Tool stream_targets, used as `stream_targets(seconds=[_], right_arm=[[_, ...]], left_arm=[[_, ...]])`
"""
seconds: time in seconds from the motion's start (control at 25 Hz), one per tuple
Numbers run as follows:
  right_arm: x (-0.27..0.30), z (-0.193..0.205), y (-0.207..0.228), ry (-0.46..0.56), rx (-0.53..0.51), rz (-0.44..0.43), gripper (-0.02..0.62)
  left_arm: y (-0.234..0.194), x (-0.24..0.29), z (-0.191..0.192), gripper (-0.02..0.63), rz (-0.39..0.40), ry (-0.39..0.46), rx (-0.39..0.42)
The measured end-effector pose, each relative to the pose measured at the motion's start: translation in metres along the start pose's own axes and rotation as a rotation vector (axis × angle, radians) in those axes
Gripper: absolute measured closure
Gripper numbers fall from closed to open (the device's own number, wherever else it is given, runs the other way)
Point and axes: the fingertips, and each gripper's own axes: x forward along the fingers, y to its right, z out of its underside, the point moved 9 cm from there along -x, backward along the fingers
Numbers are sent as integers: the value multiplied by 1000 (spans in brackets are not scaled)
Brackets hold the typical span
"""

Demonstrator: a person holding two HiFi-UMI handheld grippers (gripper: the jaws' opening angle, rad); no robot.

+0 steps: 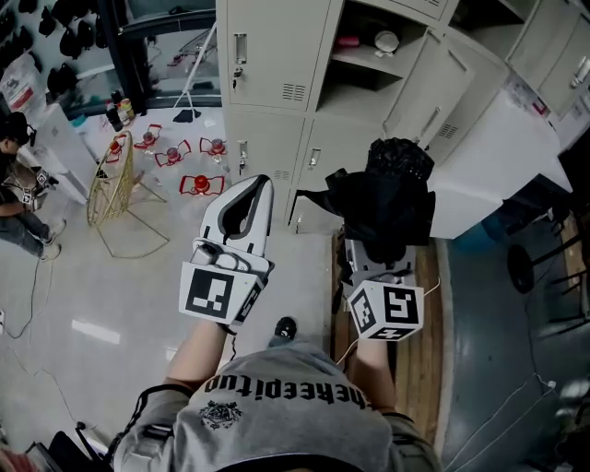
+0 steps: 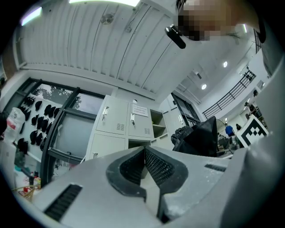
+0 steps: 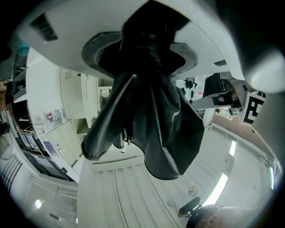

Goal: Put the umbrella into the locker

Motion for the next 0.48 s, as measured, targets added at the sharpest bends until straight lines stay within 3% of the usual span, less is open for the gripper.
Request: stream_targets(seconds=[0.48], right_arm=[[78,18,66,-7,5,-29,342]], left_arm=[[-2,94,40,598,11,0,17]])
